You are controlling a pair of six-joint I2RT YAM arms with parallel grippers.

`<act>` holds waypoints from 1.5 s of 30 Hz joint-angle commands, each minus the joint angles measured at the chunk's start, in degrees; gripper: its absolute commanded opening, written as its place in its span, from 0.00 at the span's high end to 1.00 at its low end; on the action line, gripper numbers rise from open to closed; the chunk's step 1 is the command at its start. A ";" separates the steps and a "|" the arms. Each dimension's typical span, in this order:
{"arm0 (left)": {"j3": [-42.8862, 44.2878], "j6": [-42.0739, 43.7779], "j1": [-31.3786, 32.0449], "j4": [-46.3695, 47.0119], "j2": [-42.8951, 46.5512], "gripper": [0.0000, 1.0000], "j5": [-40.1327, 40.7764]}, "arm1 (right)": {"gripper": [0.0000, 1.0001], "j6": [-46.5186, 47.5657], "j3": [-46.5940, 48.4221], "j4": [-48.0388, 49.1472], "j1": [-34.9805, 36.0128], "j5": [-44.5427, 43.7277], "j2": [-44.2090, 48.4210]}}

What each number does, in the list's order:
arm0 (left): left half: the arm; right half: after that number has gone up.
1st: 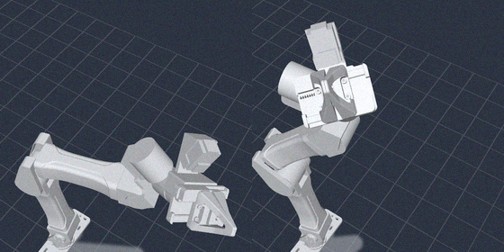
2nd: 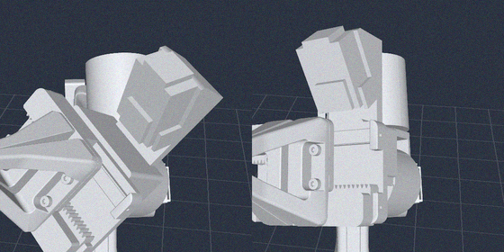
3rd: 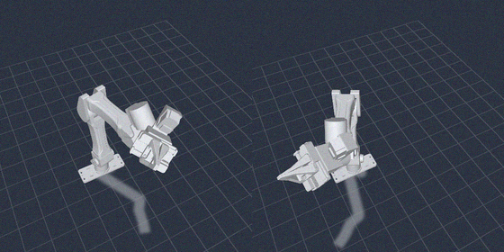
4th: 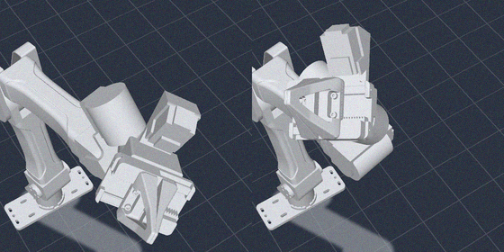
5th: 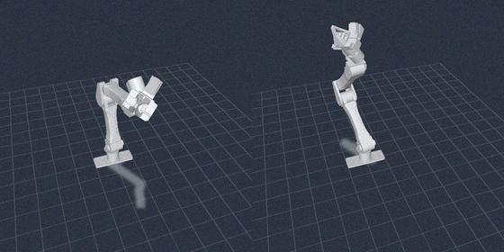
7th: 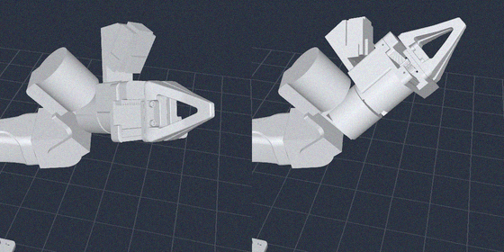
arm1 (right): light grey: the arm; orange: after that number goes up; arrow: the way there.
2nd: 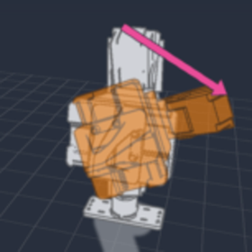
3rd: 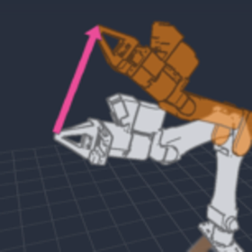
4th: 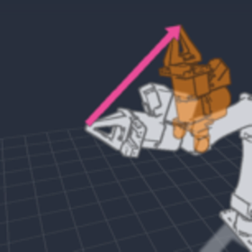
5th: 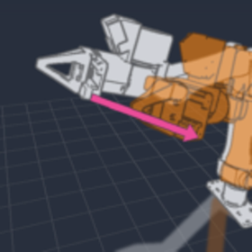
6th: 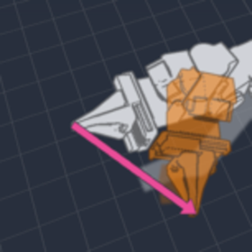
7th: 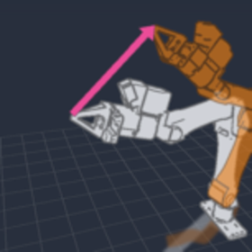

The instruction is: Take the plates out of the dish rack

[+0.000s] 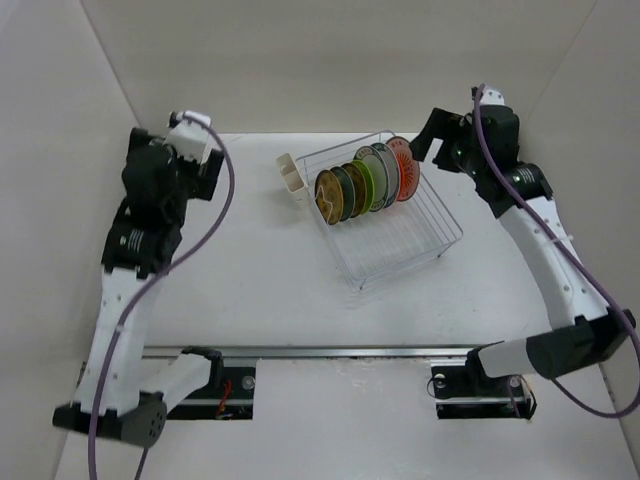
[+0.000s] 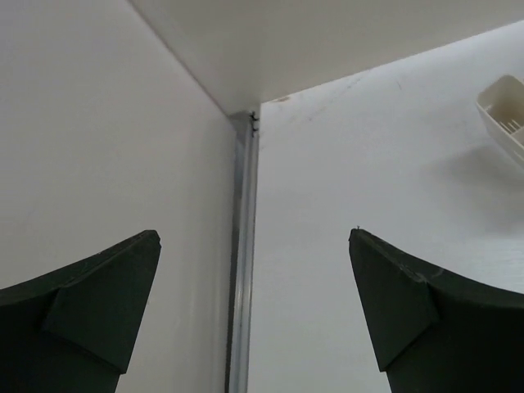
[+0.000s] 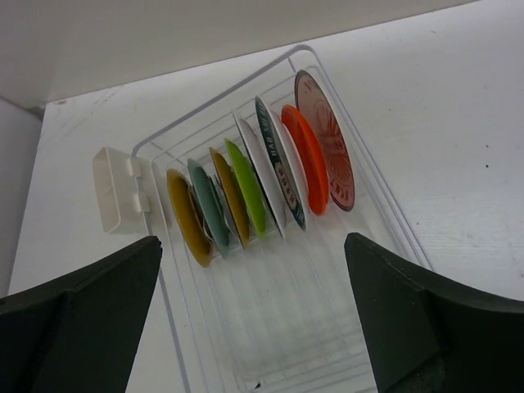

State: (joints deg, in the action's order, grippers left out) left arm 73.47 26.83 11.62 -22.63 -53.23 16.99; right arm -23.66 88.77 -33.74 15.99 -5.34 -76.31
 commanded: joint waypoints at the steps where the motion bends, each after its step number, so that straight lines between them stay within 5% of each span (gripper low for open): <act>1: 13.59 -2.21 -0.19 -26.73 -14.68 0.00 -6.18 | 0.01 2.48 5.61 5.33 -1.92 2.09 -6.18; 8: 21.53 -4.85 -0.19 -26.33 -22.27 0.00 -16.45 | 0.20 4.32 19.67 -0.80 -7.54 9.46 -26.31; 17: 24.44 -8.64 -0.19 -26.32 -27.97 0.00 -20.78 | 0.49 6.78 12.74 12.20 -9.22 13.24 -31.61; 20: 24.44 -9.16 -0.19 -26.32 -29.12 0.00 -19.11 | 0.50 7.58 12.74 12.99 -9.22 16.15 -32.85; 34: 23.91 -8.64 -0.19 -27.99 -28.59 0.00 -16.74 | 0.61 12.23 12.74 11.76 -8.61 10.27 -37.59; 37: 24.44 -8.64 -0.19 -27.99 -28.07 0.00 -16.73 | 0.71 13.37 12.74 11.07 -8.08 7.29 -37.59; 39: 24.44 -9.16 -0.19 -27.99 -27.54 0.00 -16.73 | 0.95 13.99 12.74 10.45 -7.56 5.10 -37.07; 45: 25.05 -9.69 0.95 -28.52 -26.40 0.00 -16.73 | 1.00 15.31 14.41 9.83 -5.54 -6.32 -31.63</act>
State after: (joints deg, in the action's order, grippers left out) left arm 96.42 18.11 11.79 -50.65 -82.94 0.05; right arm -8.23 101.14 -24.08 9.91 -2.13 -113.38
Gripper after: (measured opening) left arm 0.993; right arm 0.225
